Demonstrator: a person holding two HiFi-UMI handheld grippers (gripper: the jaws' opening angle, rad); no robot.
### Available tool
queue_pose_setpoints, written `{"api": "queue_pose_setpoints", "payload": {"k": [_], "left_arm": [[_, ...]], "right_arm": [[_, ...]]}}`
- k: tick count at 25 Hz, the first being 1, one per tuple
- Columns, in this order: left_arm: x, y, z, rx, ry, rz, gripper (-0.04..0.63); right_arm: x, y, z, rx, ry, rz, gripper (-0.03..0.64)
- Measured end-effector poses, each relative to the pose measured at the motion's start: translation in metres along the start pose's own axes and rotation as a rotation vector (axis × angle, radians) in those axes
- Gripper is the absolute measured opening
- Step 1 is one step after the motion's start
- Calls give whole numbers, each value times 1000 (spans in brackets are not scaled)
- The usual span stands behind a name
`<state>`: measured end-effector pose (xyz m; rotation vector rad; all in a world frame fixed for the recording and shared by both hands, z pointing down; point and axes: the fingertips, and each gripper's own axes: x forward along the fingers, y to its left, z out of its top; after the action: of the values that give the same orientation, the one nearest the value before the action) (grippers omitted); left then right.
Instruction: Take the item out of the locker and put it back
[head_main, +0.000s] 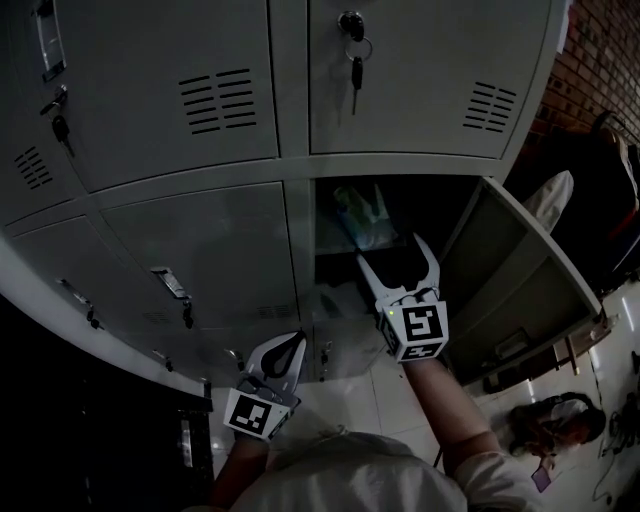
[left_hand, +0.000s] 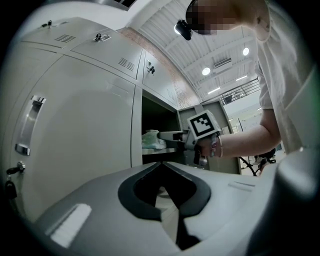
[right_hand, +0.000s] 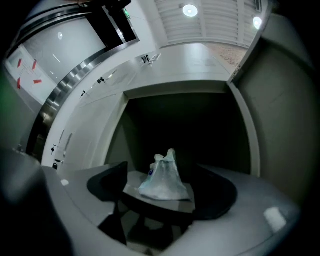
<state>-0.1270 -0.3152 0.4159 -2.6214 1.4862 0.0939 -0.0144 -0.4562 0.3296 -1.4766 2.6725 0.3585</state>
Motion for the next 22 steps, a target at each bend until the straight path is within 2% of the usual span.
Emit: {"api": "queue_pose_setpoints", "payload": {"k": [4,6,9,14,22], "left_arm": [[-4,4,7,7,-25,11,-2],[-7,4,8,6,-21,11,-2],[-10,-1,11,5,-30,4,-2],[-22,-14,5,-6,-14,-16,-2],[-60,-33,-11,-27,28,-27,-2]], "right_arm": [[-55,31,-18,-11,15,40,176],[-79,51,-35,16,49,70,134],[-110,69,-59,54,113,74,-5],[-139,88,-85,51,204,98,-5],[-173,113,-83,89,210,83,-6]]}}
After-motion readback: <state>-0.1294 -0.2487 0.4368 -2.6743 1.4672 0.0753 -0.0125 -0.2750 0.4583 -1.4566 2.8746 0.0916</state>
